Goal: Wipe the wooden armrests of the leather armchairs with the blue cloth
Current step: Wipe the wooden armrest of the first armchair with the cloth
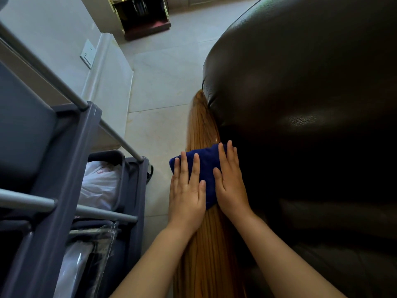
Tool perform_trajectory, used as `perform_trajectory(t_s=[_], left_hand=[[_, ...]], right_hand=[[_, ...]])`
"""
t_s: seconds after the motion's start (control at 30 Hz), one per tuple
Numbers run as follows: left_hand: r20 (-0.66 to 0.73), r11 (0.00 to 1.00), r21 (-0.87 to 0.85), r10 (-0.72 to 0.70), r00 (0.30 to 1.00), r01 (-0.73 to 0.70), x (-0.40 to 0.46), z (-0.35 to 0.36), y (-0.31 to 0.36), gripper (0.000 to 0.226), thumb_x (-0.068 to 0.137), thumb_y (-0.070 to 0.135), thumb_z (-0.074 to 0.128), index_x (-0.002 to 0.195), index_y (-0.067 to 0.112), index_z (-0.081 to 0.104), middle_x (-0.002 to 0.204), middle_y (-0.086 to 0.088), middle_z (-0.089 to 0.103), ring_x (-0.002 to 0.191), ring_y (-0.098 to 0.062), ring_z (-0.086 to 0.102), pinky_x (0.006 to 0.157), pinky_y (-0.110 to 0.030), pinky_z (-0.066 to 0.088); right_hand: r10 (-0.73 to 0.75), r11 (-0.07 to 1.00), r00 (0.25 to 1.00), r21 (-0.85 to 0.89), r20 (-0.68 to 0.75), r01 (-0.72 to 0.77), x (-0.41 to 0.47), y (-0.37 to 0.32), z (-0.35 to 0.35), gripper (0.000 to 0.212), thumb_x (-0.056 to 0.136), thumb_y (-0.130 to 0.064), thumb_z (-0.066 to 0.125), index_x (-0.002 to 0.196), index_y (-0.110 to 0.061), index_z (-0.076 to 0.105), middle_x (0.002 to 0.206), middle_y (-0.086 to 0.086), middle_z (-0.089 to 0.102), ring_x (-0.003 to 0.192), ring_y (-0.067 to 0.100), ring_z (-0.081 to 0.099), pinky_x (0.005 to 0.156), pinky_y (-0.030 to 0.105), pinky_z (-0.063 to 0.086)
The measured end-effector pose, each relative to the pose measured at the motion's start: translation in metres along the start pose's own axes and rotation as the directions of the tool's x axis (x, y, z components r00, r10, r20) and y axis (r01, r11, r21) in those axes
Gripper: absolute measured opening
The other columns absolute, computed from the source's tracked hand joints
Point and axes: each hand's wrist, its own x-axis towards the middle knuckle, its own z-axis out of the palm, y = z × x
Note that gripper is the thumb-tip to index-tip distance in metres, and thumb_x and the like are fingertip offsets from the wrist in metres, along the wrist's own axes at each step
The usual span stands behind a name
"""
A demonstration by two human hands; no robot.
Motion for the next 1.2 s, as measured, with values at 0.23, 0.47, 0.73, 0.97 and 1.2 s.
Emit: perform_trajectory(t_s=[0.23,0.47,0.73,0.97,1.2], left_hand=[[0.022,0.999,-0.043,0.026,0.999,-0.025,0.031,-0.003,-0.005,0.061,0.097,0.022,0.032,0.140,0.035,-0.008,0.154,0.007,-0.012,0.140,-0.009,-0.016,0.111,-0.026,-0.003],[0.096,1.000,-0.001,0.017,0.995,-0.017,0.045,-0.021,-0.007,0.058,0.095,0.027,0.040,0.145,0.031,0.010,0.158,0.001,0.004,0.143,-0.018,0.005,0.109,-0.028,0.012],[0.008,0.991,-0.057,0.124,0.992,-0.124,0.040,-0.031,-0.009,0.061,0.087,0.013,0.058,0.141,0.016,0.030,0.151,-0.002,0.030,0.140,-0.013,0.023,0.112,-0.021,0.015],[0.001,0.995,-0.010,0.100,0.995,-0.100,0.071,-0.042,-0.006,0.053,0.079,0.008,0.064,0.130,0.012,0.050,0.133,-0.009,0.055,0.124,-0.022,0.048,0.101,-0.021,0.030],[0.036,0.987,0.131,0.093,0.995,-0.097,0.046,-0.054,-0.002,0.041,0.082,0.014,0.062,0.123,0.017,0.058,0.113,-0.013,0.067,0.104,-0.028,0.060,0.089,-0.031,0.043]], right_hand=[[-0.045,0.997,0.999,-0.060,-0.009,0.044,0.026,-0.002,-0.003,0.047,0.098,-0.023,0.031,0.144,-0.026,0.019,0.154,-0.009,0.002,0.140,0.005,-0.008,0.104,0.006,-0.005],[-0.090,0.952,0.994,-0.288,0.061,0.103,0.020,-0.005,-0.025,0.057,0.095,-0.025,0.038,0.146,-0.020,0.012,0.156,0.003,0.012,0.143,0.014,0.004,0.114,0.033,0.011],[-0.229,0.909,0.917,-0.265,0.326,0.322,0.038,-0.003,-0.061,0.064,0.089,-0.017,0.056,0.143,-0.022,0.023,0.154,-0.003,0.020,0.138,0.003,0.006,0.110,0.021,0.010],[-0.206,0.932,0.961,-0.263,0.185,0.251,0.055,-0.007,-0.050,0.051,0.085,-0.014,0.061,0.133,-0.015,0.045,0.140,0.006,0.046,0.131,0.021,0.035,0.107,0.025,0.021],[-0.255,0.866,0.955,-0.403,0.152,0.295,0.033,-0.022,-0.046,0.030,0.086,-0.015,0.056,0.116,-0.012,0.061,0.118,0.006,0.061,0.114,0.022,0.045,0.095,0.031,0.039]])
